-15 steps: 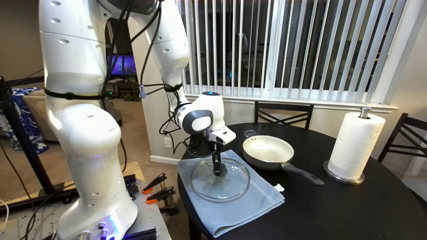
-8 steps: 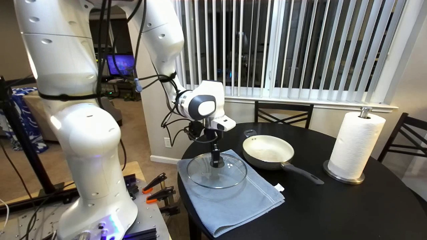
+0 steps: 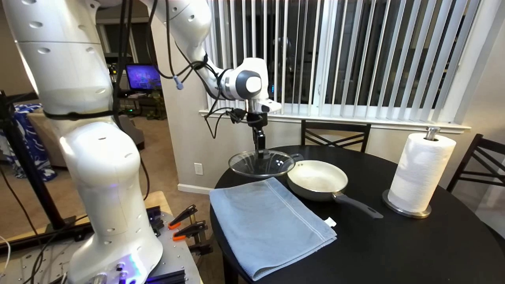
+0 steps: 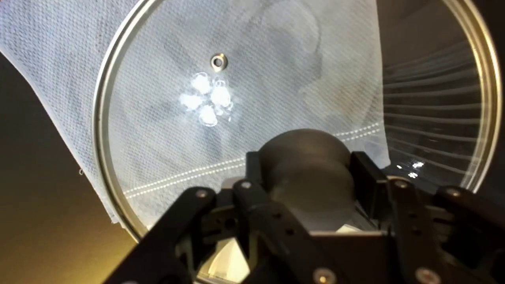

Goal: Put the lid on the pot

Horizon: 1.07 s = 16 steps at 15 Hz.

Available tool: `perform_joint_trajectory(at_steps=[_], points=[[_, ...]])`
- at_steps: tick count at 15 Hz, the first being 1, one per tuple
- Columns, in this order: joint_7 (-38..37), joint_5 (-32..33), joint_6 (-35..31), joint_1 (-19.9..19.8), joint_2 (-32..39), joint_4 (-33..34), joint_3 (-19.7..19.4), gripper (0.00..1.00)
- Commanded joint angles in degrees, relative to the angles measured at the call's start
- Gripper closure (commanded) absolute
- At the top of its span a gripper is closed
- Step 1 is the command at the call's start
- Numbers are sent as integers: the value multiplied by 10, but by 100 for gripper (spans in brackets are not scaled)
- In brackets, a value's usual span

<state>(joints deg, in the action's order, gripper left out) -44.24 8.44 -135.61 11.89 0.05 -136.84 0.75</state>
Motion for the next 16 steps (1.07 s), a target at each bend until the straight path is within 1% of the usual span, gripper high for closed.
perform_joint_trajectory(at_steps=[1, 4, 9, 12, 16], points=[[-10, 4, 60, -25, 67, 113, 19, 67], [-5, -3, 80, -32, 133, 196, 8, 67], [12, -55, 96, -47, 247, 327, -7, 67], [13, -92, 97, -59, 295, 381, -14, 67], [-11, -122, 81, -63, 325, 419, -30, 67]])
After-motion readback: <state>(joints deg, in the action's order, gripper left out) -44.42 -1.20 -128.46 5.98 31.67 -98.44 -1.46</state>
